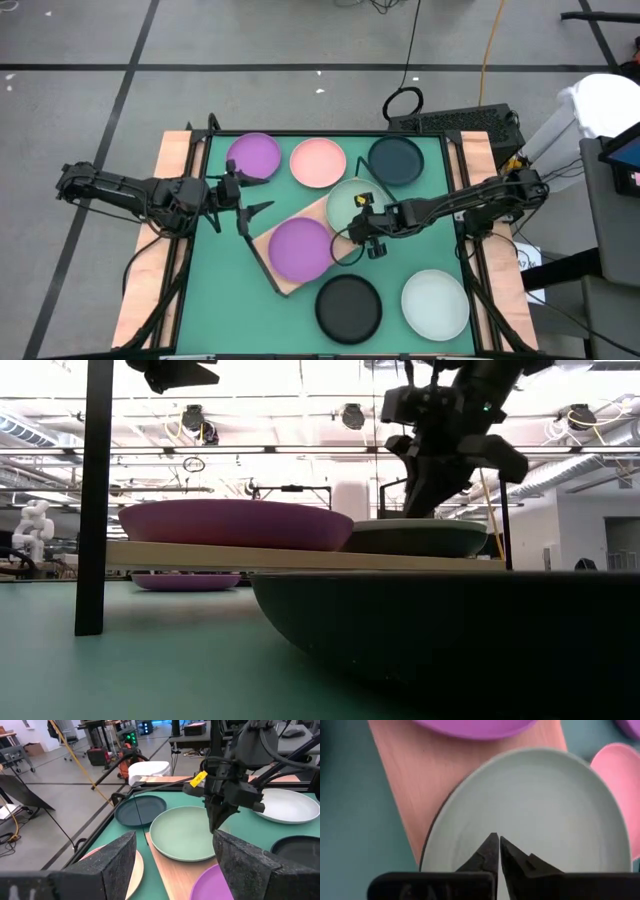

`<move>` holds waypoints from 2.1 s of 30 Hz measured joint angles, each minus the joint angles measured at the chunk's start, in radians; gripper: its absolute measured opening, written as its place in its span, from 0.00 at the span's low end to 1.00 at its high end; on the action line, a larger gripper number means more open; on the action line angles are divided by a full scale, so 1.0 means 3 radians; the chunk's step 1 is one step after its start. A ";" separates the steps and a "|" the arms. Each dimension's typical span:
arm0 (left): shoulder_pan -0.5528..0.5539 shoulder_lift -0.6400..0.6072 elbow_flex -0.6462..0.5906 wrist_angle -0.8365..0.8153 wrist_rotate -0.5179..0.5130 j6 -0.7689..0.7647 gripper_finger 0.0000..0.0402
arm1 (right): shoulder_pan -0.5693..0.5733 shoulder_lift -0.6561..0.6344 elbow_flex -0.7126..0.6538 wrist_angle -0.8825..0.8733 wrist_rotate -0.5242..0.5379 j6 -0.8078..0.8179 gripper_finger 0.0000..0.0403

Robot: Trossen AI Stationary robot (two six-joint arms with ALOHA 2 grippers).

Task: Place and stack plates onto a shelf
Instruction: Stack the green plate on top of the black plate on the shelf, then stack the blue plate on top of the violet plate on the shelf

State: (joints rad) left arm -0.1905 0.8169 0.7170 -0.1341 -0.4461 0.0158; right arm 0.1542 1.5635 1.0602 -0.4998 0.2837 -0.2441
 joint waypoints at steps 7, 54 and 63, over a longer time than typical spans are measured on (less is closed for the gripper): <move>-0.0008 0.0000 0.0000 -0.0018 0.0001 -0.0001 0.67 | -0.0014 0.0236 0.0000 0.0231 0.0006 -0.0108 0.00; -0.0020 0.0000 0.0000 -0.0094 -0.0023 -0.0005 0.67 | 0.0200 -0.0526 0.0000 0.0541 -0.0318 0.0196 0.00; -0.0020 0.0000 0.0000 -0.0190 -0.0273 -0.0063 0.67 | 0.0708 -0.0925 0.0000 0.0475 0.0476 0.0364 0.00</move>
State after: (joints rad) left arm -0.1967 0.8169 0.7170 -0.1912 -0.5279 -0.0030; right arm 0.3666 1.2861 1.0603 -0.3572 0.4267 -0.1349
